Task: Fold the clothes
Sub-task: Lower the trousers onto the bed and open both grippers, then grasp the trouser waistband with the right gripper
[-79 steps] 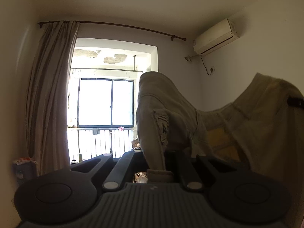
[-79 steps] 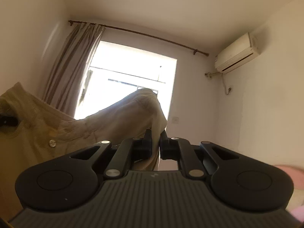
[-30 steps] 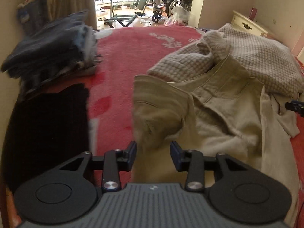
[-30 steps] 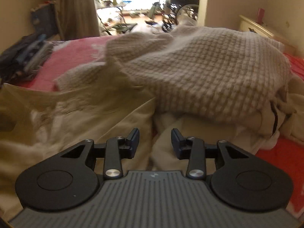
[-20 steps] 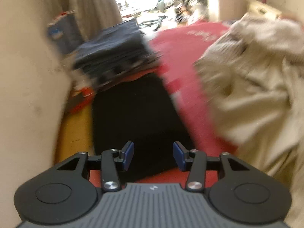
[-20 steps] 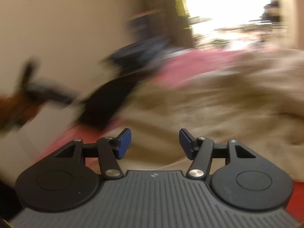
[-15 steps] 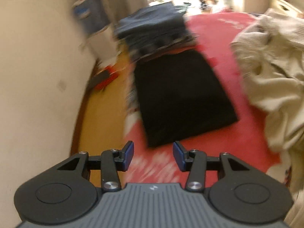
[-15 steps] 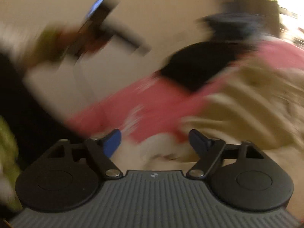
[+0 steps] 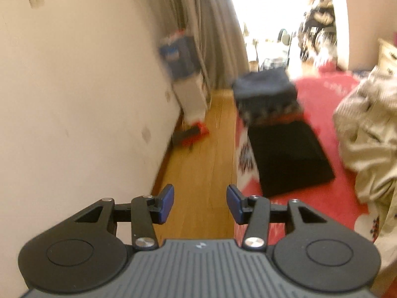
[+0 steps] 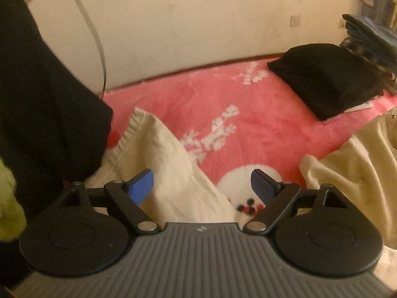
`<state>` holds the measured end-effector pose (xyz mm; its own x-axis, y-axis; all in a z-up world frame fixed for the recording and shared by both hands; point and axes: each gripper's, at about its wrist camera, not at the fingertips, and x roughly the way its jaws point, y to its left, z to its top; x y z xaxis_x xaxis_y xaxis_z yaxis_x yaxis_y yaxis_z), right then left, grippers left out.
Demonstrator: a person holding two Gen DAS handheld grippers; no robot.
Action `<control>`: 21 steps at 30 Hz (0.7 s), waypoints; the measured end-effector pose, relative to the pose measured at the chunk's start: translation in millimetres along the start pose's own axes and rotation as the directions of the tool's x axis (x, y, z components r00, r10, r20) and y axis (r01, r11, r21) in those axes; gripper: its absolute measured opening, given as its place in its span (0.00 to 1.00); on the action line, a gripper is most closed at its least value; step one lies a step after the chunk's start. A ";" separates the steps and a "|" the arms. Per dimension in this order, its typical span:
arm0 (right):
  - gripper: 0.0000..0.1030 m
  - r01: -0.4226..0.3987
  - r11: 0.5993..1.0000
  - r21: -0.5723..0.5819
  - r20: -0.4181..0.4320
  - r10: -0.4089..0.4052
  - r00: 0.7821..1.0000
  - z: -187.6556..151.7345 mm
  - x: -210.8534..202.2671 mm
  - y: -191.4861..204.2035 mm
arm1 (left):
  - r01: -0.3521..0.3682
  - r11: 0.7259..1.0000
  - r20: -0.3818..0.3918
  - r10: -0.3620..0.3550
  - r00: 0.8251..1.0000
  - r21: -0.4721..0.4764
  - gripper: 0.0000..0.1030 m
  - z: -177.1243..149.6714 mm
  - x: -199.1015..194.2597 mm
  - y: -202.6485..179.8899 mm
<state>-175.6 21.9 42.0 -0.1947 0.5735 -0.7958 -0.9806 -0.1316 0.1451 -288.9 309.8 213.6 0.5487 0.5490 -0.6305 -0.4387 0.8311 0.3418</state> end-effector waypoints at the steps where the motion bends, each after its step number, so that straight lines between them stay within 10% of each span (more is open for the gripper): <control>1: 0.84 0.002 1.000 -0.023 -0.019 -0.003 1.000 0.6 2.1 7.7 | 0.003 1.000 0.039 -0.004 0.999 0.009 0.48 7.7 -9.8 -1.6; 6: 0.96 -0.023 0.981 -0.192 -0.066 0.011 0.998 -7.9 35.0 33.8 | 0.079 0.997 0.192 -0.082 0.978 0.023 0.52 53.0 -30.7 -29.6; 14: 0.95 -0.075 0.974 -0.212 -0.248 0.021 0.968 -19.2 126.6 57.4 | 0.327 0.943 0.229 -0.304 0.925 -0.068 0.58 132.2 29.1 -129.4; 17: 0.80 0.021 0.928 -0.373 -0.276 -0.132 0.952 -46.4 140.5 84.1 | 0.373 0.923 0.183 -0.351 0.918 -0.099 0.58 151.2 74.1 -172.2; 21: 0.16 0.074 0.954 -0.289 -0.247 -0.149 0.957 -49.4 105.3 75.6 | 0.416 0.901 0.092 -0.407 0.909 -0.123 0.58 156.7 144.2 -224.8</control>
<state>-269.2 32.4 -59.9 -0.0349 0.3690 -0.9288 -0.9442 -0.3168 -0.0904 0.4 216.1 155.1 0.7425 0.1686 -0.6483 -0.2547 0.9662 -0.0405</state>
